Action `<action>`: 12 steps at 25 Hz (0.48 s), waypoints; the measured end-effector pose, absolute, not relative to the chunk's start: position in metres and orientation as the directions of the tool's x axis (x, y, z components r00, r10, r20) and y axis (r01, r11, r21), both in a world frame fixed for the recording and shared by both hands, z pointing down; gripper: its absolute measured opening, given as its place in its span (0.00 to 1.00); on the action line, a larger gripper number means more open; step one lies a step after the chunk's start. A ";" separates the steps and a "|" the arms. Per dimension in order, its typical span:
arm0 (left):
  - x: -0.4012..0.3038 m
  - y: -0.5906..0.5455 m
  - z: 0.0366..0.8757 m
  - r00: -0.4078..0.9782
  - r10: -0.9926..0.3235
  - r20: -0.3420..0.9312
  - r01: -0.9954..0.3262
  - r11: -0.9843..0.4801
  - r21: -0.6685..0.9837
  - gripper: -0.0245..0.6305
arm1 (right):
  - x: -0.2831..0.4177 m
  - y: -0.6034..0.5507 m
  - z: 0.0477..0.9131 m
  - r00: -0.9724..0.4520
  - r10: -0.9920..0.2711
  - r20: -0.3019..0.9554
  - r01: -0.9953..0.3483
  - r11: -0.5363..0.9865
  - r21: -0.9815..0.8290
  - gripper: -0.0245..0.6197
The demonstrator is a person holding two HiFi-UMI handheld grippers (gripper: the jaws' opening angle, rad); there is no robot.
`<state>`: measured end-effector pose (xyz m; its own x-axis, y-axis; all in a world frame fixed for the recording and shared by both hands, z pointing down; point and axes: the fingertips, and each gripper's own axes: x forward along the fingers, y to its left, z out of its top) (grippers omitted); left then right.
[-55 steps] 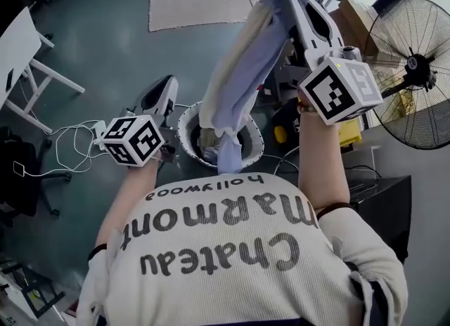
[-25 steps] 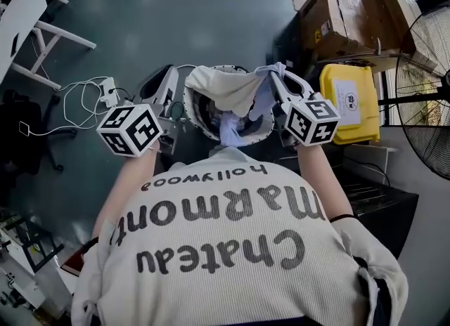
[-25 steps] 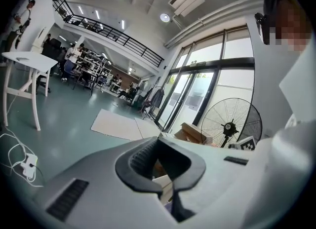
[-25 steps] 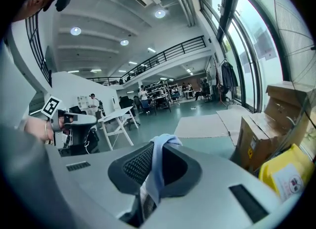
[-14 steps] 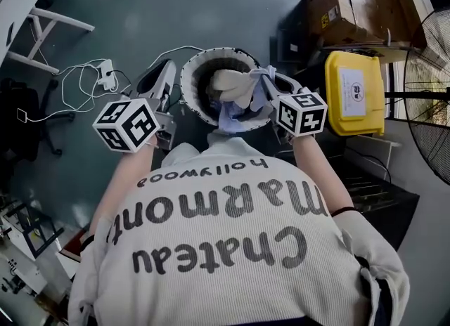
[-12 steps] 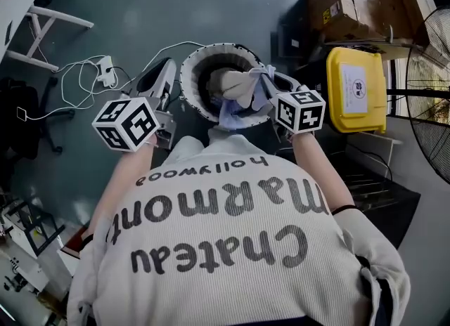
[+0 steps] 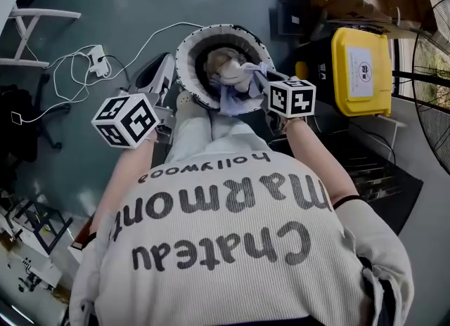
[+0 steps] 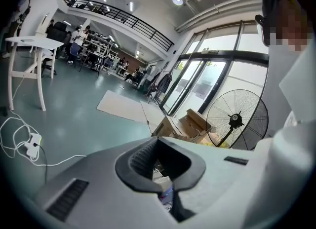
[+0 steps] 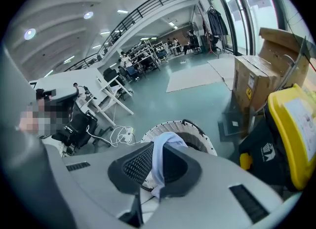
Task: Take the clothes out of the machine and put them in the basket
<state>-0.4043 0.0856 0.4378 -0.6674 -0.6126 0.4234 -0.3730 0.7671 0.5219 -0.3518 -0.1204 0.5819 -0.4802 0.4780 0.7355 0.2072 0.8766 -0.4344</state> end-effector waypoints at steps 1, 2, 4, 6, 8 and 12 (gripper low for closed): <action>-0.407 0.088 0.443 -0.659 -0.615 0.433 -0.369 0.766 0.526 0.05 | -0.354 -0.119 0.587 -0.479 0.471 0.741 0.181 0.879 -0.442 0.11; -0.409 0.091 0.449 -0.649 -0.617 0.445 -0.364 0.766 0.530 0.05 | -0.356 -0.117 0.591 -0.477 0.465 0.746 0.151 0.880 -0.451 0.11; -0.414 0.095 0.463 -0.622 -0.624 0.473 -0.358 0.764 0.537 0.05 | -0.357 -0.114 0.601 -0.470 0.458 0.755 0.095 0.876 -0.472 0.11; -0.420 0.096 0.474 -0.587 -0.640 0.496 -0.369 0.757 0.540 0.05 | -0.358 -0.111 0.613 -0.461 0.448 0.766 0.051 0.875 -0.481 0.11; -0.428 0.097 0.483 -0.552 -0.656 0.514 -0.390 0.748 0.536 0.05 | -0.360 -0.109 0.625 -0.454 0.432 0.779 0.010 0.877 -0.480 0.11; -0.447 0.096 0.505 -0.485 -0.687 0.541 -0.424 0.726 0.542 0.05 | -0.370 -0.110 0.650 -0.460 0.394 0.796 -0.094 0.870 -0.485 0.11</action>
